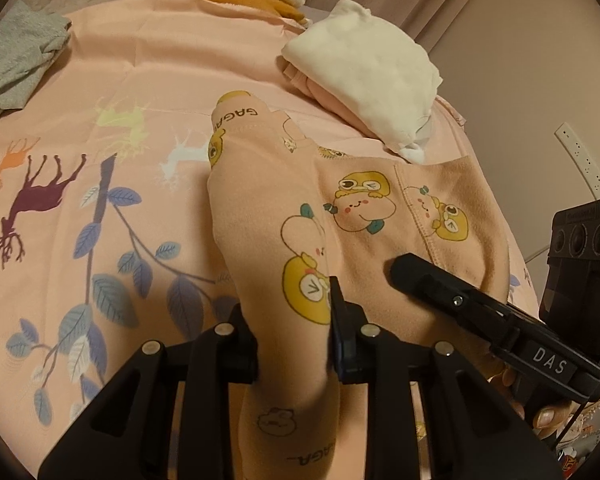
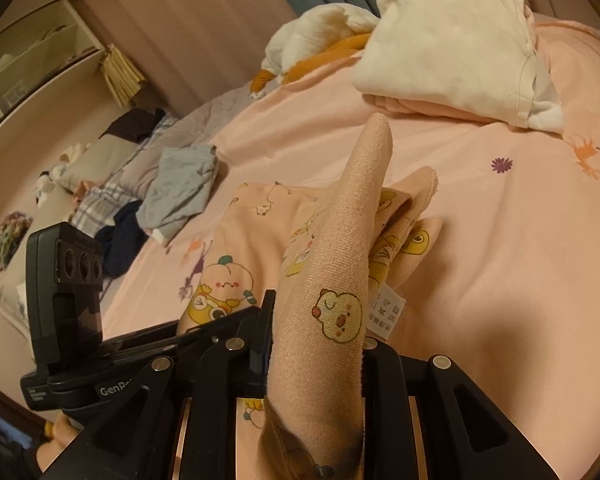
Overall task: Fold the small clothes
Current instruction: 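Hold the lifted shirt end up with the right gripper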
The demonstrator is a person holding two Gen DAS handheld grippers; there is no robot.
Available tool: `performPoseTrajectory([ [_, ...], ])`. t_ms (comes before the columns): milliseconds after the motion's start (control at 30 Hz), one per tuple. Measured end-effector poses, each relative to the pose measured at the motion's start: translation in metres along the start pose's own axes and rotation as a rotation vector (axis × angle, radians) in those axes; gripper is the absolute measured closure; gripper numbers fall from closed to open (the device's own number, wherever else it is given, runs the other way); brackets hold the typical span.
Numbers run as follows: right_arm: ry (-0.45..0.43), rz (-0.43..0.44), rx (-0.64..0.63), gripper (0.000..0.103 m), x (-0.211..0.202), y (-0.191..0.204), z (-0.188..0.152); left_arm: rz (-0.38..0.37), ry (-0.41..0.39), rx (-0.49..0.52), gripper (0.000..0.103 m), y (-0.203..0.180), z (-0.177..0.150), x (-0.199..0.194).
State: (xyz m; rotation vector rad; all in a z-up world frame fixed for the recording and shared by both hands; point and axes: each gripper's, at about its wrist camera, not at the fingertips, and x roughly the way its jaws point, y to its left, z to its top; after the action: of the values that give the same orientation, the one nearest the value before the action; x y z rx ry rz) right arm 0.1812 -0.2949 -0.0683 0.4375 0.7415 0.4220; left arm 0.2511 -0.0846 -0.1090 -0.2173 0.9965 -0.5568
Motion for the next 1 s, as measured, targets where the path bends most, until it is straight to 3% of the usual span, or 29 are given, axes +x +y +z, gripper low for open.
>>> performPoseTrajectory([
  [600,-0.018,0.042,-0.035,0.079,-0.041,0.038,-0.035,0.028,-0.027,0.033,0.077,-0.026,-0.048,-0.060],
  [1000,-0.016,0.077,-0.070,0.079,-0.051,0.064,-0.050,0.039,-0.052,0.016,0.077,-0.021,-0.073,-0.097],
])
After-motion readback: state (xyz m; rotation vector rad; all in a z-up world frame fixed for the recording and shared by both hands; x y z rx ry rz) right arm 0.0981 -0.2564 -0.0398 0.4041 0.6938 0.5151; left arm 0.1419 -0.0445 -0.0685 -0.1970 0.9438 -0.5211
